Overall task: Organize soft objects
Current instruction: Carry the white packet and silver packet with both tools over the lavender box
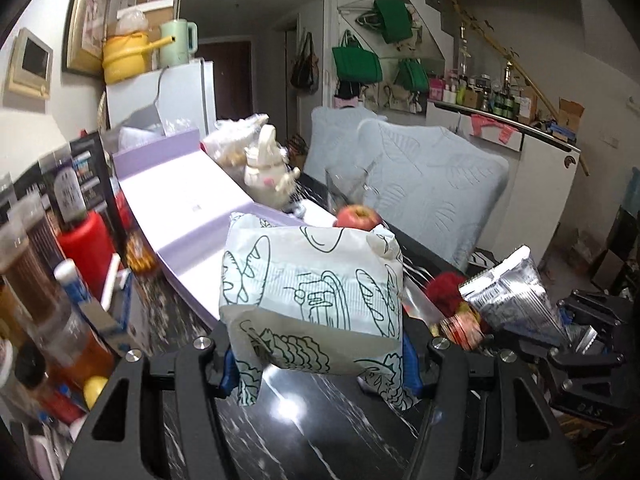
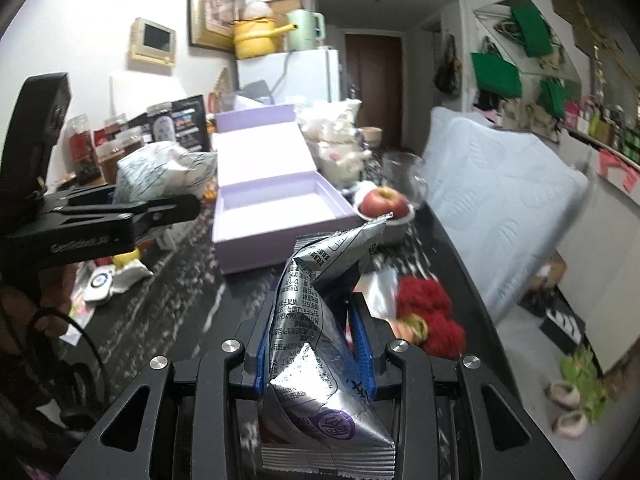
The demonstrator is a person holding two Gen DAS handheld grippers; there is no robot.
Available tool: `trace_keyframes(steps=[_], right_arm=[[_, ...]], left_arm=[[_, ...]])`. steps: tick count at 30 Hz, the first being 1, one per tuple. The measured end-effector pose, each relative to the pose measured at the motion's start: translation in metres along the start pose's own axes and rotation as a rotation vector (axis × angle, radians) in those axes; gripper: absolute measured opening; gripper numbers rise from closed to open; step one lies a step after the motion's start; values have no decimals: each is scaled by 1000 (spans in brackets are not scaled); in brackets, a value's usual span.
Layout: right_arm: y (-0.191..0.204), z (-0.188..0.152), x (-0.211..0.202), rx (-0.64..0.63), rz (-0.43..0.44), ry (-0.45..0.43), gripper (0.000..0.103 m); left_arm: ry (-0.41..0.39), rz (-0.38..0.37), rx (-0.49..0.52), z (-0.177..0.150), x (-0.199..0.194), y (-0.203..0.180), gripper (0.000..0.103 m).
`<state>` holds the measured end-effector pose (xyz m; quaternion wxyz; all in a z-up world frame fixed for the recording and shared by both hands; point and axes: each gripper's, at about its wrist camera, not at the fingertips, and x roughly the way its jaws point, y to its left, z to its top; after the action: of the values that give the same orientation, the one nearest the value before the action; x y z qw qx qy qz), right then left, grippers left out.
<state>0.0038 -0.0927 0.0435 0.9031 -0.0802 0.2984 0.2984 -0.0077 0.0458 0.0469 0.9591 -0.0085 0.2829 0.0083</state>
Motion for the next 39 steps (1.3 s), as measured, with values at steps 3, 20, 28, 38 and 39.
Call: trace_keyframes(steps=[3,20,28,38,39], right_arm=[[3,13,10,-12,29,-12,34],[1,99,103,-75,95,-38,34],[-6,137,144,-103,90,-54,34],[-3,169,186,-127,116,-53,34],[-2,171,191,-129,119,-49,34]], left_arm=[[-18,26,1,12,5,9,60],[-17,136,-64,64,83,75,60],[-7,176,-96,80,124,101,60],[37,244,-145,82,173,128,60],[42,250,-145,82,176,131,60]])
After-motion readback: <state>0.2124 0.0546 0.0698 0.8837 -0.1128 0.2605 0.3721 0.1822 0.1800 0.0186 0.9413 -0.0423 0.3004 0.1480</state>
